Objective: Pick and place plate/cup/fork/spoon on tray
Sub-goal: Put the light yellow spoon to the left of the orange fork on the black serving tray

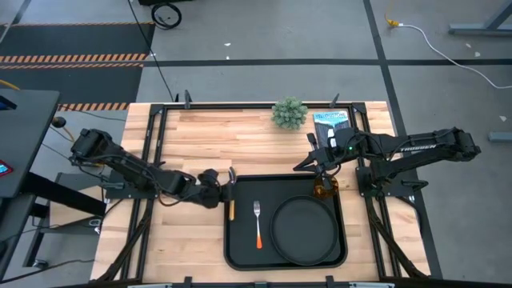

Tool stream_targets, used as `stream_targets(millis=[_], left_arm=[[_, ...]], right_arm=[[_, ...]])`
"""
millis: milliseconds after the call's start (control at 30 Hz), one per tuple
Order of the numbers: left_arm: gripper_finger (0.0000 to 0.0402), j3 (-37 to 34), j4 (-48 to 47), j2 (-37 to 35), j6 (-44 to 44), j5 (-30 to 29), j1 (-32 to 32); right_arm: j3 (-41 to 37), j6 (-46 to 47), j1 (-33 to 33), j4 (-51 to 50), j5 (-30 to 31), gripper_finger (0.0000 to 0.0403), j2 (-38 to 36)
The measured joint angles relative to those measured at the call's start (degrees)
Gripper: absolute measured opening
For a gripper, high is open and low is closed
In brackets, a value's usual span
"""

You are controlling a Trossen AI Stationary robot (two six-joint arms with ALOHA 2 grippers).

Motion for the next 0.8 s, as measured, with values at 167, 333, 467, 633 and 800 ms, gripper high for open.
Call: stream_targets(millis=[167, 333, 467, 633, 800], left_arm=[[0.007, 3.5, 0.0, 0.4, 1.6, -3.8, -1.3], [0.007, 9.6, 0.0, 4.7, 4.5, -5.1, -1.9], [0.007, 15.0, -1.1, 9.5, 5.7, -4.1, -1.9], [0.007, 22.1, -11.0, 15.5, 2.6, -0.8, -2.3], [0.007, 28.5, -17.2, 21.1, 0.0, 2.9, -3.1]], right_arm=[[0.0, -0.1, 0.0, -0.4, 0.0, 0.0012, 0.0], [0.0, 0.0, 0.0, -0.7, 0.0, 0.0012, 0.0], [0.0, 0.0, 0.0, -1.1, 0.0, 0.0012, -0.1], [0.0, 0.6, 0.0, -1.5, 0.0, 0.0012, -0.7], [0.0, 0.8, 0.0, -2.3, 0.0, 0.0012, -1.6]])
